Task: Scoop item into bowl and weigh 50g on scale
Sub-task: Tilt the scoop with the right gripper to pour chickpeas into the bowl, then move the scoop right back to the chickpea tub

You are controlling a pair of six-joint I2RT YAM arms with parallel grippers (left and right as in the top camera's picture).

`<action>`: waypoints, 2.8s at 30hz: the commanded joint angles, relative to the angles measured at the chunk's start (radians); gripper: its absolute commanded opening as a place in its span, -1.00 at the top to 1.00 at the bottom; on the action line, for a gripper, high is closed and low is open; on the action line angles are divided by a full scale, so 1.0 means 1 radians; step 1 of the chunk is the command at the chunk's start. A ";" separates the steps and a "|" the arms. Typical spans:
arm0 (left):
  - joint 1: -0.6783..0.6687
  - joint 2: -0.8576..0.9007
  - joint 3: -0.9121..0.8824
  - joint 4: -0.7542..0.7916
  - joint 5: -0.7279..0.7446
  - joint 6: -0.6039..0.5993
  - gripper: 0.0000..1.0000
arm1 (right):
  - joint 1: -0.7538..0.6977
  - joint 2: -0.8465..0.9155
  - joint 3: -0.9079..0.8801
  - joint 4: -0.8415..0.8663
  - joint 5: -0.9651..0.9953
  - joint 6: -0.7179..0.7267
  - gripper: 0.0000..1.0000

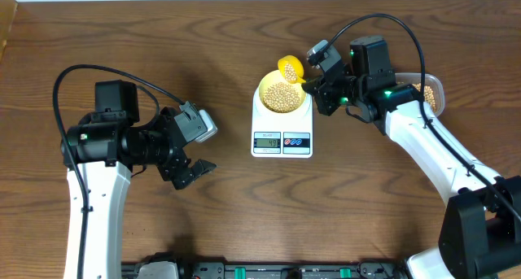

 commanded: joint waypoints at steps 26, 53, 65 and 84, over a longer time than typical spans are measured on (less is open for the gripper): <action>-0.002 -0.003 -0.009 -0.002 -0.005 0.017 -0.96 | 0.009 0.008 -0.005 0.000 0.014 -0.010 0.98; -0.002 -0.003 -0.009 -0.002 -0.005 0.017 -0.96 | 0.014 0.008 -0.005 -0.023 -0.001 0.013 0.98; -0.002 -0.003 -0.009 -0.002 -0.005 0.017 -0.96 | 0.013 0.008 -0.005 -0.023 -0.009 0.076 0.98; -0.002 -0.003 -0.009 -0.002 -0.005 0.017 -0.96 | -0.087 0.008 -0.005 -0.014 -0.224 0.261 0.98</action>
